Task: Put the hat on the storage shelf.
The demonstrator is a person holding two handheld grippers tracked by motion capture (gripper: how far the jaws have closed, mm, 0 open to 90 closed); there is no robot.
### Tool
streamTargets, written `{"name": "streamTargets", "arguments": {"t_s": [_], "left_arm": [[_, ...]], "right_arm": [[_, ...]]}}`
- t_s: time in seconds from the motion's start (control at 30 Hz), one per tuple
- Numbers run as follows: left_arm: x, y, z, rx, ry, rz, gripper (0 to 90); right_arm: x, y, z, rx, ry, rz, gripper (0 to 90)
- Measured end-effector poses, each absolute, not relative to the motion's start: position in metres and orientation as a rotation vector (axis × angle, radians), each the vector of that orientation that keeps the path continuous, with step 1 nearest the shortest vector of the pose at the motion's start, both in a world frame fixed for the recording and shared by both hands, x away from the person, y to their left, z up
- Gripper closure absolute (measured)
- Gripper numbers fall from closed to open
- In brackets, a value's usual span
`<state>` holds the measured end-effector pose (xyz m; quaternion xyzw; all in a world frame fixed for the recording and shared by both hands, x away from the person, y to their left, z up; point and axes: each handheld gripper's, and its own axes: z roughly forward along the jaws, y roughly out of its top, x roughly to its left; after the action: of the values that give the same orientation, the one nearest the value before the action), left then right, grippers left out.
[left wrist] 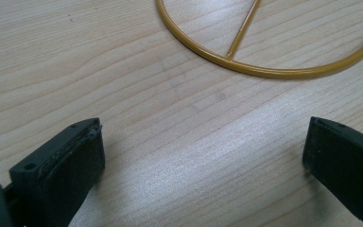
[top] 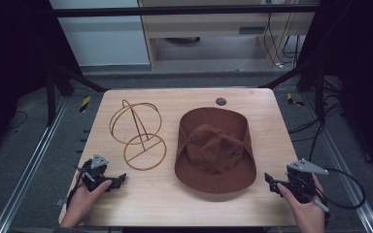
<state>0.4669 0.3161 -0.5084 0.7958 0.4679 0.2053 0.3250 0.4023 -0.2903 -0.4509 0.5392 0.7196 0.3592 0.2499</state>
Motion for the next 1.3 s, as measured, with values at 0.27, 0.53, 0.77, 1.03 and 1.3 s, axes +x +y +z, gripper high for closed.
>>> {"name": "streamTargets", "arguments": {"t_s": [0.27,0.53,0.77,1.03,1.3], "left_arm": [[0.467,0.316,-0.508,2.088,1.230,0.537,0.0],[0.466,0.316,-0.508,2.088,1.231,0.537,0.0],[0.466,0.316,-0.508,2.087,1.230,0.536,0.0],[0.466,0.316,-0.508,2.090,1.231,0.535,0.0],[0.466,0.316,-0.508,2.090,1.230,0.535,0.0]], "right_arm": [[0.409,-0.269,-0.417,1.398,2.066,0.979,9.8],[0.424,-0.243,-0.397,1.299,2.183,0.940,9.0],[0.442,-0.221,-0.391,1.251,2.298,0.897,10.7],[0.463,-0.198,-0.374,1.228,2.374,0.877,12.5],[0.484,-0.170,-0.353,1.132,2.455,0.828,23.1]]}}
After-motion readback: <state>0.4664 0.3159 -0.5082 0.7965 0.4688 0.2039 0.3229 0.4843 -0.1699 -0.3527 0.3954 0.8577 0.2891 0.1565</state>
